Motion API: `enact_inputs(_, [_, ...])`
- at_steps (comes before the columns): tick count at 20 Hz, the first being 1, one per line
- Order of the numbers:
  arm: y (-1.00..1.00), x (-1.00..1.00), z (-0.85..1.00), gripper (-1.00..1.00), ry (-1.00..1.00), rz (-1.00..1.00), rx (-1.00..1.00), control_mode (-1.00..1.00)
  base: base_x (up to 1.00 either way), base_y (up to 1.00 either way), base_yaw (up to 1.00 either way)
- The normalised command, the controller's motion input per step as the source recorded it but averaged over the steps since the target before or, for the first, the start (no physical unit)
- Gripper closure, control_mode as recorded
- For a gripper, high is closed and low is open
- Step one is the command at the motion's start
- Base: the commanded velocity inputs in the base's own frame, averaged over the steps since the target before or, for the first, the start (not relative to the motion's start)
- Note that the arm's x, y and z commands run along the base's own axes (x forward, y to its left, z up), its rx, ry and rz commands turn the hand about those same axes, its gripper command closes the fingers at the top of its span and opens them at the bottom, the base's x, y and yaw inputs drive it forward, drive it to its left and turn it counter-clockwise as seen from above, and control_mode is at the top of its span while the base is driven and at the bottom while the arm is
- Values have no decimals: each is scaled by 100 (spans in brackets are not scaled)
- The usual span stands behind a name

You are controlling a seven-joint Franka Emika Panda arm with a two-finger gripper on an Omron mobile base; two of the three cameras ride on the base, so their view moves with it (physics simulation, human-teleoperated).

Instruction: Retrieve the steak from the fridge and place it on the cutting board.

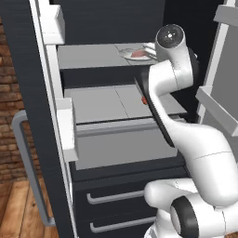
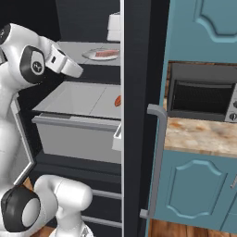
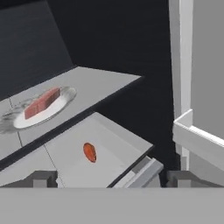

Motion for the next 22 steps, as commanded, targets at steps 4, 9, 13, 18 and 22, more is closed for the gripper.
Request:
enact_inputs(4, [0,52,21,-100,4,0,-8,-100,0,0,0])
enact_inputs(9, [0,72,3,-100,15,0,0,-100,0,0,0])
enact_inputs(13, [4,73,0,-100,4,0,0,-100,0,0,0])
enact_inputs(18, [25,79,0,-100,8,0,0,-100,0,0,0])
enact_inputs(22, [5,75,-1,-100,4,0,0,-100,0,0,0])
